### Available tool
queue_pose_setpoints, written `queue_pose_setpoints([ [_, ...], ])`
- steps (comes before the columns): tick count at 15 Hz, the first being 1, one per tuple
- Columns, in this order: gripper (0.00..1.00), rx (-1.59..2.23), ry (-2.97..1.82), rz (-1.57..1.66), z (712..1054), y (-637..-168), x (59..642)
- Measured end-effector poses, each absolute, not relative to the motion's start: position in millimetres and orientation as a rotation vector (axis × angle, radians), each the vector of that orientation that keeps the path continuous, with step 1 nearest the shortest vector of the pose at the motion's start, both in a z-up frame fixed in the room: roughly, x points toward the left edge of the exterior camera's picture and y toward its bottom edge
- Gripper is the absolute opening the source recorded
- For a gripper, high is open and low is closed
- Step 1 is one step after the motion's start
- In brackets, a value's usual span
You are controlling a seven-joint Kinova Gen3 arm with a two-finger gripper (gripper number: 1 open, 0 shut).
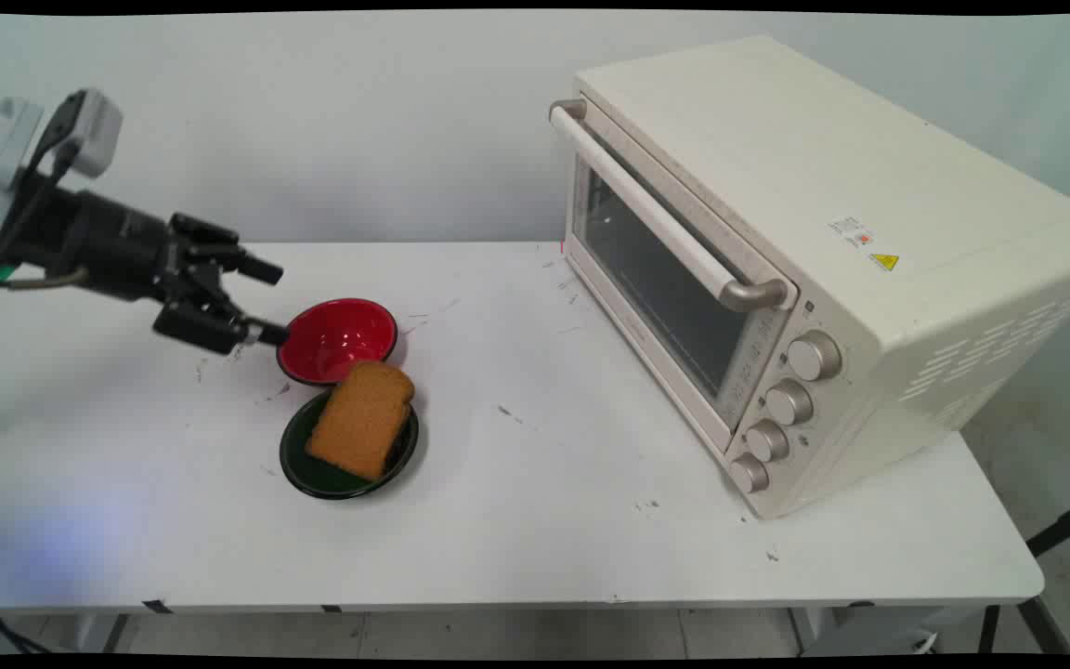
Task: Open the oven
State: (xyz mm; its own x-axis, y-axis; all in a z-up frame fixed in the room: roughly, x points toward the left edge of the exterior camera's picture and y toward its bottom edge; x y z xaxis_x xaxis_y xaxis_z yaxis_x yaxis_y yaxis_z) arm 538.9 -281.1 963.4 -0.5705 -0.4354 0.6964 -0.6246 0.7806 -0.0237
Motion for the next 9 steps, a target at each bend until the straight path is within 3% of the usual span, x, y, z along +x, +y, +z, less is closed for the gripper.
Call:
queue_pose_setpoints([
  [9,1.00,0.836,-2.222,0.457,1044,-345,447],
])
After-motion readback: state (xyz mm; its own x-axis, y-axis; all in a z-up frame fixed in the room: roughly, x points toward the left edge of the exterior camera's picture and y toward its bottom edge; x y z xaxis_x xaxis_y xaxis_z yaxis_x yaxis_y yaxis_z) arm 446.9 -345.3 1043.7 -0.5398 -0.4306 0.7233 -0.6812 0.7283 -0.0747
